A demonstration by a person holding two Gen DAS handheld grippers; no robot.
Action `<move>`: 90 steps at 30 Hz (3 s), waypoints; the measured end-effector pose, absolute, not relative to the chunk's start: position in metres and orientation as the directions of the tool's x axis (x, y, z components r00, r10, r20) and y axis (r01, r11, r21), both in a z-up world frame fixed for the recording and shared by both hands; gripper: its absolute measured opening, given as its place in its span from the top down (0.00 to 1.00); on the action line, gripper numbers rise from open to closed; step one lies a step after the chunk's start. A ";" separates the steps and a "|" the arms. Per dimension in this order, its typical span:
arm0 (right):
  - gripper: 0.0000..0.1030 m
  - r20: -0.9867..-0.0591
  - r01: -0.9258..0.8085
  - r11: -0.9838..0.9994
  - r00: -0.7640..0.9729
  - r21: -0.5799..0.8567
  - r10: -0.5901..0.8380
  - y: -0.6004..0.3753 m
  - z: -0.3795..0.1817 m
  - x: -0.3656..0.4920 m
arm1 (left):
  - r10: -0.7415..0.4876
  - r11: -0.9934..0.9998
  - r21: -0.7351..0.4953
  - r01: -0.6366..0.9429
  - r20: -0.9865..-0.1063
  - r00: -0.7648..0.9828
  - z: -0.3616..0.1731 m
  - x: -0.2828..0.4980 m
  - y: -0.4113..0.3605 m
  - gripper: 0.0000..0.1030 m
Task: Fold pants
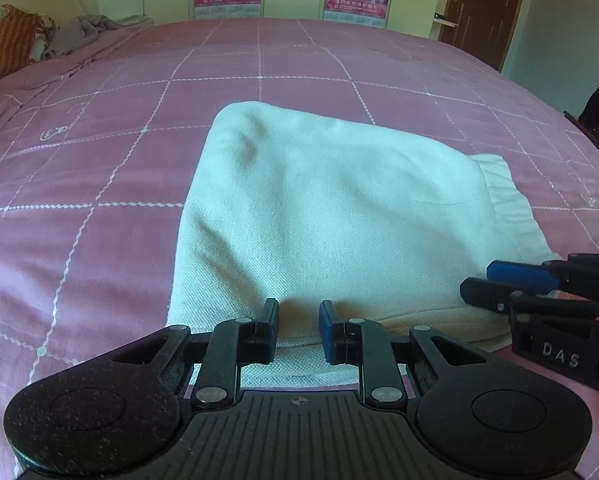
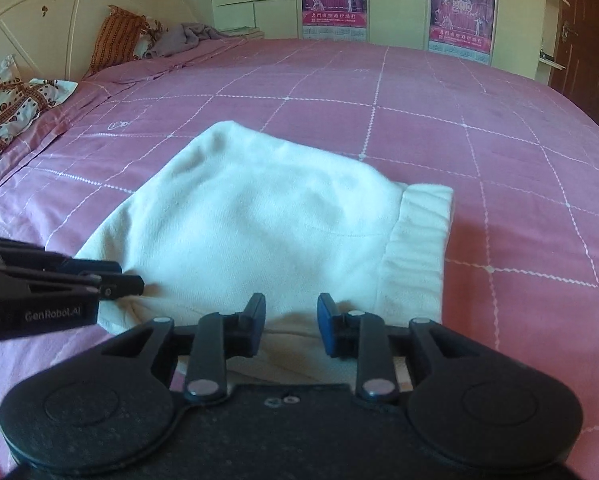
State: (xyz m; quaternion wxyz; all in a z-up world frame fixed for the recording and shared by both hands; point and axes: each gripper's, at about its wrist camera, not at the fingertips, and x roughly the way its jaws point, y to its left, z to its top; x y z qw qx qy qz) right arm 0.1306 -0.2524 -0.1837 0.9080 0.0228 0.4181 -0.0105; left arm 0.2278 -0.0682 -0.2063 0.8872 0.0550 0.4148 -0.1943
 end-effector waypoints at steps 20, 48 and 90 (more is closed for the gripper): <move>0.59 -0.750 0.080 0.990 0.660 0.117 0.035 -0.262 -0.158 0.108 | -0.260 0.935 -0.046 0.353 -0.766 0.588 -0.191 0.238 -0.058 0.78; 0.27 -0.821 0.302 0.889 0.556 0.344 0.129 -0.333 -0.190 0.120 | -0.457 0.889 -0.413 0.197 -0.809 0.369 -0.236 0.324 0.011 0.26; 0.60 -0.729 0.339 0.751 0.632 0.567 0.264 -0.348 -0.211 0.147 | -0.597 0.801 -0.565 0.198 -0.724 0.347 -0.235 0.322 -0.007 0.72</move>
